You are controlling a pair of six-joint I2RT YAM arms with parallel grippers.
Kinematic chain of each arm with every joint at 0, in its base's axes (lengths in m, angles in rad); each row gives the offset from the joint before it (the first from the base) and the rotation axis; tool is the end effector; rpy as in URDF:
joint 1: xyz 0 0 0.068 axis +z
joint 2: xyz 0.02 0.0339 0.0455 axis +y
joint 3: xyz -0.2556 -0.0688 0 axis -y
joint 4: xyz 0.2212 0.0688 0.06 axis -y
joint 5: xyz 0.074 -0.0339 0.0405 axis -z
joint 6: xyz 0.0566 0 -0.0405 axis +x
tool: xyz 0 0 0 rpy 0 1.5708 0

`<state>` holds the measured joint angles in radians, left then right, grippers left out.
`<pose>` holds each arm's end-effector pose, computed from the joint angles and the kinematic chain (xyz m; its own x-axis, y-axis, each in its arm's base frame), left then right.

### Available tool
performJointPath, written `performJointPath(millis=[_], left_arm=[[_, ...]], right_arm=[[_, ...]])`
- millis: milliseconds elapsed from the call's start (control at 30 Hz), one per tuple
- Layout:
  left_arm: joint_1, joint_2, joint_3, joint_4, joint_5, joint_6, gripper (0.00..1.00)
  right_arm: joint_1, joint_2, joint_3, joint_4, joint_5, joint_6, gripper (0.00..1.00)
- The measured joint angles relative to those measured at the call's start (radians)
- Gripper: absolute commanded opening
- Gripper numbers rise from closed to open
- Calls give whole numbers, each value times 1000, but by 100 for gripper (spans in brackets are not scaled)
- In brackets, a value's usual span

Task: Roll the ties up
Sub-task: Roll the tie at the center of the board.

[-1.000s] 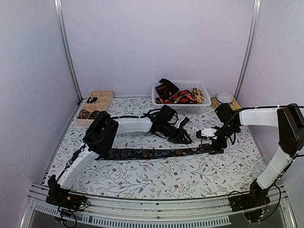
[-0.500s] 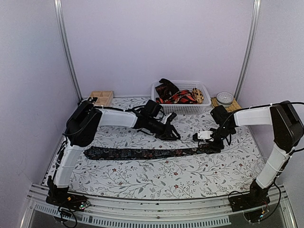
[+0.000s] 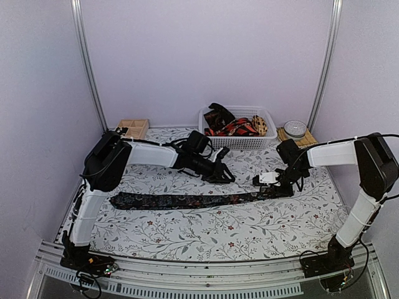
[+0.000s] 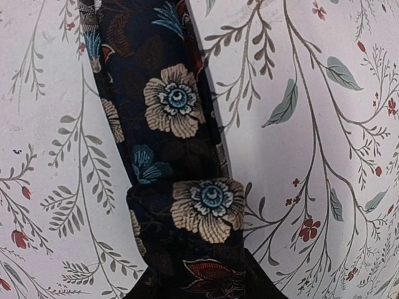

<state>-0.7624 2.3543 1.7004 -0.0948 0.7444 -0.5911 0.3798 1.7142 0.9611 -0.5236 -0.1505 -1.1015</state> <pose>0.3331 -0.3711 0.1289 -0.8918 0.2850 -0.3513 0.4455 0.4190 -0.7912 0.2723 0.1178 0.1346 -0.0391 -0.9651 -0.2591 -0.9768 0.0915 -0.1936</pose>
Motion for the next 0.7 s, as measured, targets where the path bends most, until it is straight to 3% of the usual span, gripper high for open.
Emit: performJointPath(millis=[100, 267, 500, 667, 700], left_arm=[[2, 0, 0, 0, 0, 1, 32], [4, 0, 0, 0, -1, 2, 33], [3, 16, 53, -37, -5, 24, 55], [3, 59, 185, -86, -17, 51, 58], [3, 69, 209, -93, -17, 55, 58]], right_arm=[[2, 0, -2, 13, 0, -2, 39], [8, -3, -6, 47, 11, -10, 60], [13, -32, -23, 69, 15, -2, 79], [14, -128, -55, 54, -23, 14, 86], [14, -154, -55, 53, -37, 26, 98]])
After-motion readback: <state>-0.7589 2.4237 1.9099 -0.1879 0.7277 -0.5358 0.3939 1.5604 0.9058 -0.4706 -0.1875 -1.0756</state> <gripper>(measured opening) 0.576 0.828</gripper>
